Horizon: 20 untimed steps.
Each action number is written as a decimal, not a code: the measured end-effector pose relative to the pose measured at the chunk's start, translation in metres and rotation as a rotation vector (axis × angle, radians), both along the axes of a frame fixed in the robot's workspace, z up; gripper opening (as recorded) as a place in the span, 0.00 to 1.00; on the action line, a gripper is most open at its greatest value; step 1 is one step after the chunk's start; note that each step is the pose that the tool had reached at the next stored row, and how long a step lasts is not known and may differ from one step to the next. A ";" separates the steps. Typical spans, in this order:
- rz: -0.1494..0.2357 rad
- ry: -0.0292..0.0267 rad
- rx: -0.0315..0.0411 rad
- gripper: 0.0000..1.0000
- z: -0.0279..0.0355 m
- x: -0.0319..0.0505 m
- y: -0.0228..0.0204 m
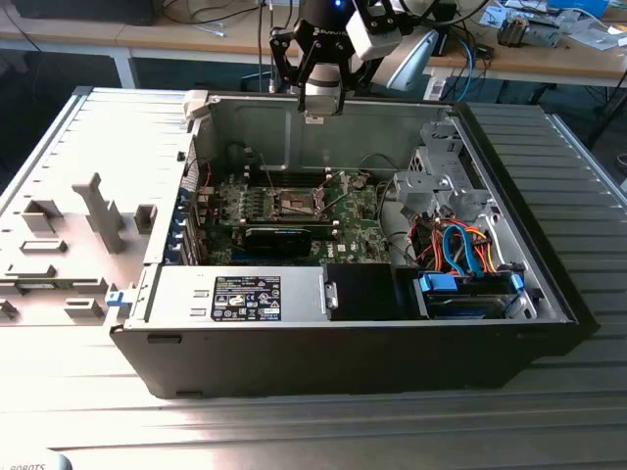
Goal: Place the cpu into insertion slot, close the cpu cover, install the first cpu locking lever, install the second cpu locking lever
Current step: 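Place the cpu into insertion slot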
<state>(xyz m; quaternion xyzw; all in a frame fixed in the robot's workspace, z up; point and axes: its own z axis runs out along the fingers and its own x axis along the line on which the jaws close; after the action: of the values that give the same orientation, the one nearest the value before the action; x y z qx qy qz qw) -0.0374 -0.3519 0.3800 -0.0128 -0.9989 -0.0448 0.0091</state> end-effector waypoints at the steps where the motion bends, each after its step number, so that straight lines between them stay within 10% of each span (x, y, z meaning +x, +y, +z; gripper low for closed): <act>1: 0.000 0.0000 0.0001 0.54 0.0000 -0.0001 -0.0003; 20: 0.000 0.0000 -0.0006 0.54 -0.0072 -0.0006 -0.0024</act>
<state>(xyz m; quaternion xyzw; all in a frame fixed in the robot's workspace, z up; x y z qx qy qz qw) -0.0380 -0.3543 0.3728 -0.0128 -0.9989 -0.0445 0.0091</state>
